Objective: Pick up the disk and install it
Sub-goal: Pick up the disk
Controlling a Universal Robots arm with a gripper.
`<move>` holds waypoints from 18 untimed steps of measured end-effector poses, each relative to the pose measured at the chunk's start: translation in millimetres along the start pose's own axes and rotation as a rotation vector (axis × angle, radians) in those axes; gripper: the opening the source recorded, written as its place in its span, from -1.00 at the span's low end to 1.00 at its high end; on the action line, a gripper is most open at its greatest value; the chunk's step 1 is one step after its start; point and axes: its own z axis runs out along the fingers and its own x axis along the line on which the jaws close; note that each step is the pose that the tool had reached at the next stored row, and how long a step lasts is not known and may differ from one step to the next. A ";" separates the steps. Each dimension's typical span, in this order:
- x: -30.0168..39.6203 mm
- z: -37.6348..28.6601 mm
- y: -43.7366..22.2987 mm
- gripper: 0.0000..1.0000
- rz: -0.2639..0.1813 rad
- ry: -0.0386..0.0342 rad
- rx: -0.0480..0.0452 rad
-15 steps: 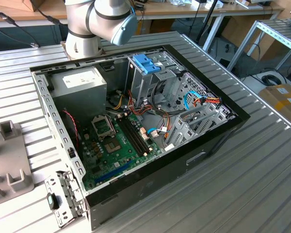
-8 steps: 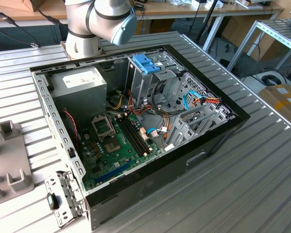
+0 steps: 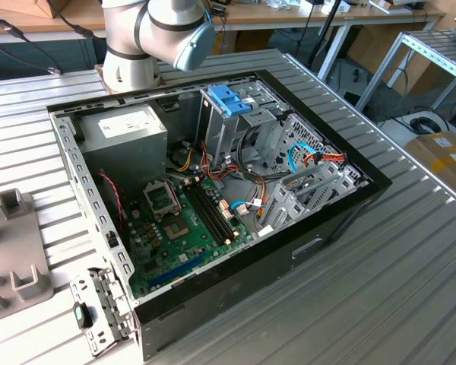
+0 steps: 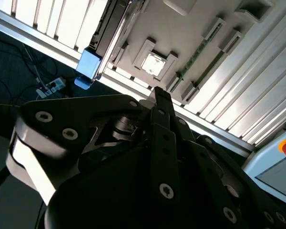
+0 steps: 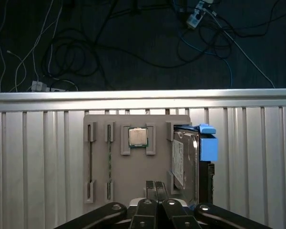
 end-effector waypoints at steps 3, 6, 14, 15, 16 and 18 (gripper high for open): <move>0.0 0.0 0.0 -0.79 -0.013 0.0005 -0.0003; 0.0 0.0 0.0 -0.79 -0.027 0.0011 -0.0007; 0.0 0.0 0.0 -0.79 -0.061 0.0026 -0.0015; 0.0 0.0 0.0 -0.79 -0.064 0.0026 -0.0016; 0.0 0.0 0.0 -0.79 -0.068 0.0029 -0.0016; 0.0 0.0 0.0 -0.79 -0.077 0.0032 -0.0019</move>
